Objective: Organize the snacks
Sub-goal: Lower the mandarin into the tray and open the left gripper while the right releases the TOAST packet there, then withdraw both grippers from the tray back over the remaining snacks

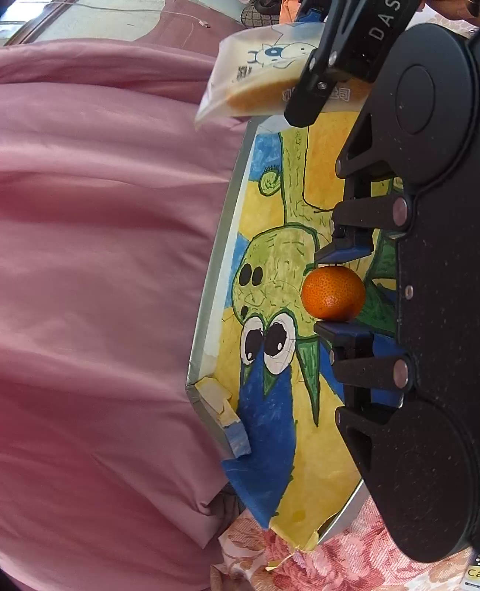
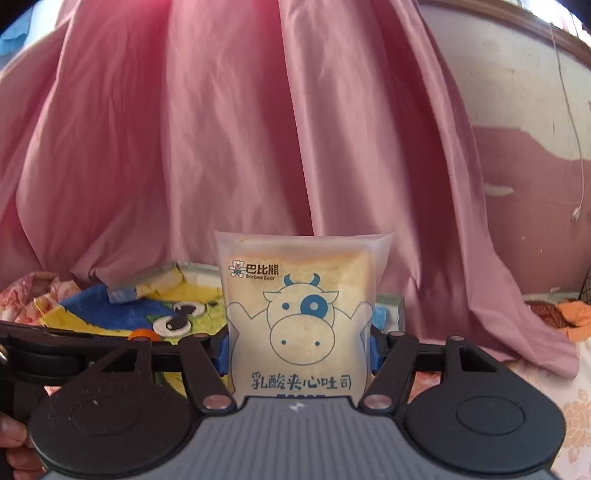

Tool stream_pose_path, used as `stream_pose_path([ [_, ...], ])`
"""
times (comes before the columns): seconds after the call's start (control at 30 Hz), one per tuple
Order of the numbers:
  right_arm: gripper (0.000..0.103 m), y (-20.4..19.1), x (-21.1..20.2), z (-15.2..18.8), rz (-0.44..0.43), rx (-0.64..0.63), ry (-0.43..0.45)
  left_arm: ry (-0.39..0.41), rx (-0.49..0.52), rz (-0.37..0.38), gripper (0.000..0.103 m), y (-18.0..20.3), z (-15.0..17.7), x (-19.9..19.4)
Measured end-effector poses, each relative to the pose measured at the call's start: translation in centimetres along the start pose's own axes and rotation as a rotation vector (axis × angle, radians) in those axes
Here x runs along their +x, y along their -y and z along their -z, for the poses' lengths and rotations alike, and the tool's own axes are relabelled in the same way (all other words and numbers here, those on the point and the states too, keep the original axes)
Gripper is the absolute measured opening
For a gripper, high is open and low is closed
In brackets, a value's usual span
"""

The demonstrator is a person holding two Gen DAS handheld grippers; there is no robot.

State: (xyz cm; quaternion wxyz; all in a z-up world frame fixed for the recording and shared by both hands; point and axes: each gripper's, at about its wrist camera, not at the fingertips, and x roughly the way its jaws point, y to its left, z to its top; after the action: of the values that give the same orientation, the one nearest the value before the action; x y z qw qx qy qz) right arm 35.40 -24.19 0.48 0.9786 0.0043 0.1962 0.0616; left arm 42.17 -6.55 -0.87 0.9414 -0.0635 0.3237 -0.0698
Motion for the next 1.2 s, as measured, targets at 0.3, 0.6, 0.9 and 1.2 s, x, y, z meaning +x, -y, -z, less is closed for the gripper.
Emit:
stream_pose_path([
  [0.3, 0.089, 0.5, 0.4, 0.2, -0.01, 0.019, -0.029, 0.017, -0.049, -0.009, 0.074, -0.4, 0.0, -0.8],
  [0.6, 0.103, 0.7, -5.0, 0.4, 0.013, 0.026, 0.093, 0.105, -0.105, -0.041, 0.089, -2.0, 0.3, -6.0],
  [0.9, 0.103, -1.5, -13.5, 3.3, 0.014, -0.049, 0.203, 0.21, -0.053, -0.088, 0.092, -2.4, 3.4, -14.6],
  [1.2, 0.103, -5.3, -19.1, 6.4, -0.038, -0.093, 0.198, 0.217, -0.013, -0.082, 0.092, -2.9, 8.8, -21.5],
])
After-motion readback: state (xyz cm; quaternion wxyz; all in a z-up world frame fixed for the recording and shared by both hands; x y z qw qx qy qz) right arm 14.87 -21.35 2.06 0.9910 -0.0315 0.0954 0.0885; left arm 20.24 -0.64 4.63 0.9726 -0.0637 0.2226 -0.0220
